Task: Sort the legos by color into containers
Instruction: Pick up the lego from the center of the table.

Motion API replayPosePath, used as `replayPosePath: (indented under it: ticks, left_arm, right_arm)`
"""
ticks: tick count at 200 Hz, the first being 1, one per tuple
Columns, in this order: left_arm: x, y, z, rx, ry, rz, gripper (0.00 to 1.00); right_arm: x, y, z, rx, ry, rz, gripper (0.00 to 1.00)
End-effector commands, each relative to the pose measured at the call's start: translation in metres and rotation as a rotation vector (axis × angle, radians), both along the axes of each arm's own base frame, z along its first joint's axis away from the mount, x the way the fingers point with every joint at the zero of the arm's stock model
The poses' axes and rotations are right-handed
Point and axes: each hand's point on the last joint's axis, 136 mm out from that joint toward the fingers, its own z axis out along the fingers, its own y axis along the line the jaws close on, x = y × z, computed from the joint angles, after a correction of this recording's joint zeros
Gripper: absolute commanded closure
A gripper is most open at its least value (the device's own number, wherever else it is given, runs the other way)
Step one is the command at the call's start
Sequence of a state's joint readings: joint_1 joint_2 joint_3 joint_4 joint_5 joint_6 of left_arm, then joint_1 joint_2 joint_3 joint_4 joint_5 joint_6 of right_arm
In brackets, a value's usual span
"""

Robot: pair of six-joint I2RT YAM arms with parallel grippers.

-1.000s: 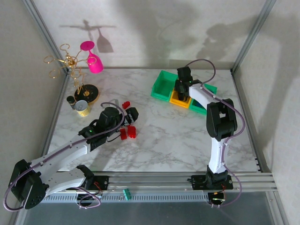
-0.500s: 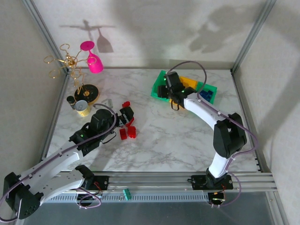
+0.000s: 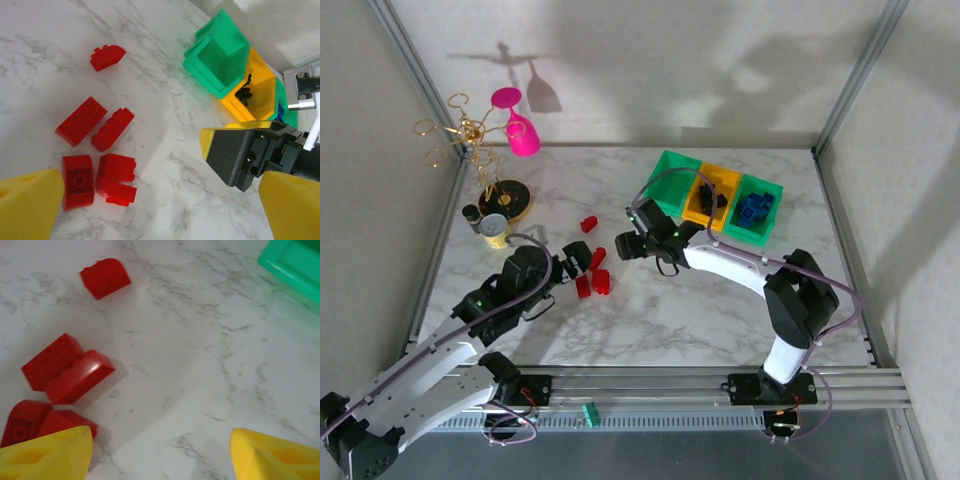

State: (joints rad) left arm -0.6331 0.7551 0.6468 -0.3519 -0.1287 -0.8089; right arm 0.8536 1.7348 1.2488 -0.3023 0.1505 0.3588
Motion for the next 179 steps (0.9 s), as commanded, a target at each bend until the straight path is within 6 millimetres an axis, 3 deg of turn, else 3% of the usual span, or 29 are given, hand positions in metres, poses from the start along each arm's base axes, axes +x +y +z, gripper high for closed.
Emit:
replayPosePath:
  ticks: [1, 36, 78, 179]
  left_arm:
    - [-0.009, 0.019, -0.013, 0.027, 0.034, 0.06, 0.0]
    - [-0.019, 0.031, -0.017, 0.041, 0.05, 0.088, 0.0]
    - [-0.026, 0.041, -0.017, 0.04, 0.05, 0.119, 0.0]
    - [-0.026, 0.043, -0.019, 0.042, 0.048, 0.133, 0.0]
  right_arm:
    - [-0.013, 0.021, -0.02, 0.005, 0.024, 0.06, 0.26]
    - [-0.029, 0.052, -0.043, -0.027, 0.046, 0.146, 0.24]
    - [-0.049, 0.075, -0.064, -0.037, 0.094, 0.204, 0.22]
    - [-0.083, 0.084, -0.084, -0.013, 0.192, 0.213, 0.21]
